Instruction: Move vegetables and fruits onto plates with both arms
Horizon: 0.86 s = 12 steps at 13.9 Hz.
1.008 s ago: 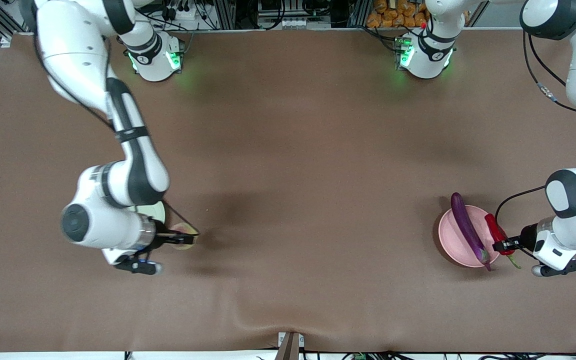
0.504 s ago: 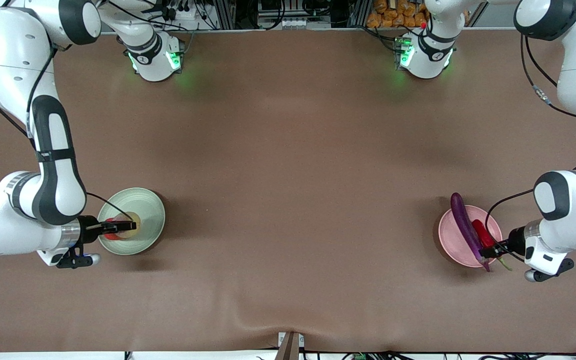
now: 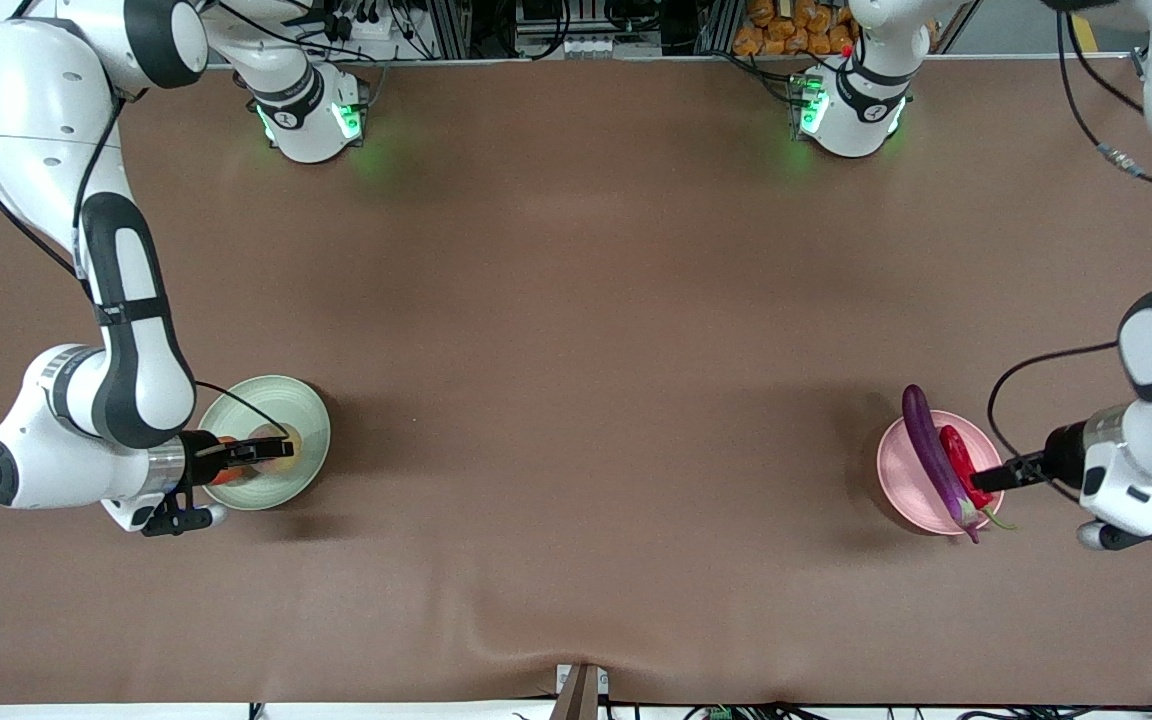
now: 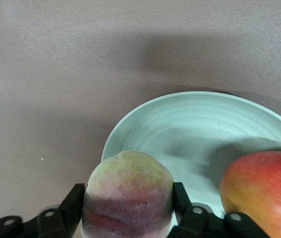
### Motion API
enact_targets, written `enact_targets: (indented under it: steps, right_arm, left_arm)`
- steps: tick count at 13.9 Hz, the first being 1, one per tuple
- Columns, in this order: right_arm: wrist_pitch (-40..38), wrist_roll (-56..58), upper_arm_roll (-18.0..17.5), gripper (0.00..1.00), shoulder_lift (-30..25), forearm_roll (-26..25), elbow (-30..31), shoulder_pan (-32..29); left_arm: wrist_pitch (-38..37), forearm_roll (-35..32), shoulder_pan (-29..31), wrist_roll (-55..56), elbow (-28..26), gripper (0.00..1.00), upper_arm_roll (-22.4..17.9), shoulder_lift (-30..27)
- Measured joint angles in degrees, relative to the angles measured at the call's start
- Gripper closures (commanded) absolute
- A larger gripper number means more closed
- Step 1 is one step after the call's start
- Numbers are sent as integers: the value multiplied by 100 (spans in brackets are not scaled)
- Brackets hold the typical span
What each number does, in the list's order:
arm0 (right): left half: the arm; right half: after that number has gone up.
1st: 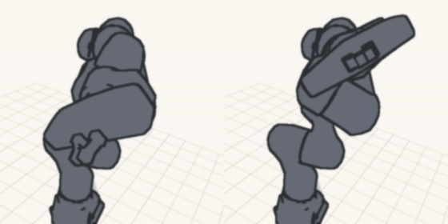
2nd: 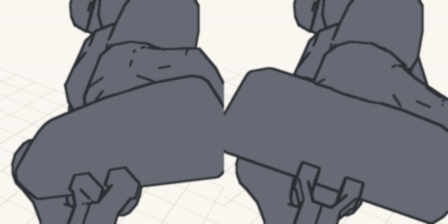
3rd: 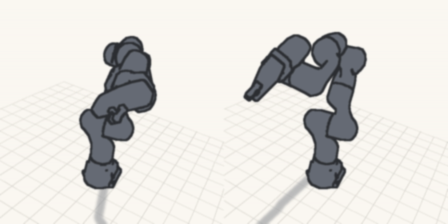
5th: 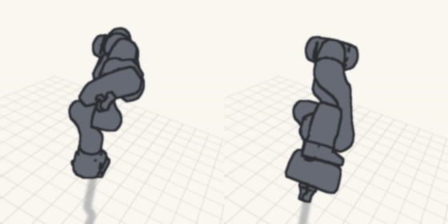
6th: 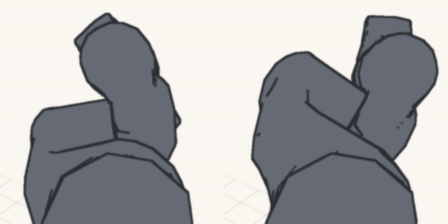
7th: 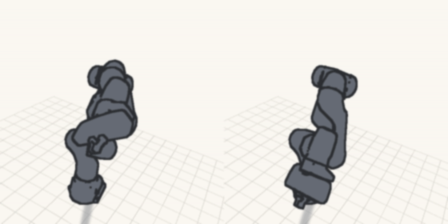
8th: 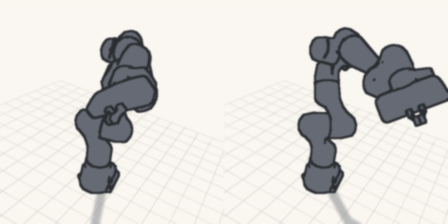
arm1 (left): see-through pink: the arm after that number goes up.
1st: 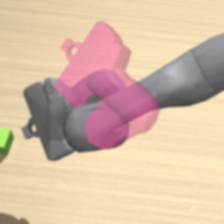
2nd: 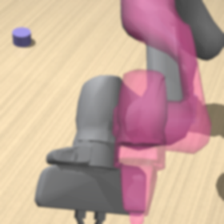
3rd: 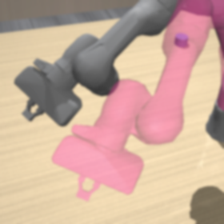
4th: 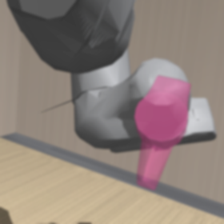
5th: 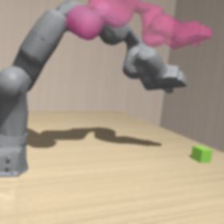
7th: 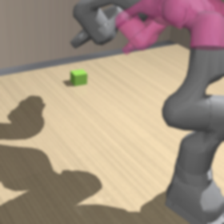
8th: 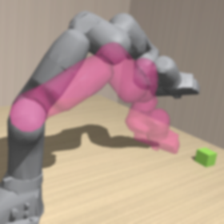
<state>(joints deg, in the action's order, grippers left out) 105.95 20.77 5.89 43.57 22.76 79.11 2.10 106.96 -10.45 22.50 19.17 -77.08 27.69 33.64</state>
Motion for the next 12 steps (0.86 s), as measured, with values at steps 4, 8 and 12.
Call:
enact_targets:
  steps: [4, 8, 12]
  right_arm:
    - [43, 216, 12, 0, -13, 1, -38, -15]
    - [52, 224, 37, 0, -443, -320, -193, -9]
    - [-205, 220, 202, 0, -1416, -1056, -48, -11]
  left_arm:
    - [-934, 2, -7, -1, 18, 0, 237, -1269]
    - [-1586, 353, -15, -12, -4, 0, 413, -2242]
    - [-1919, 620, -37, -99, -36, 0, 385, -2713]
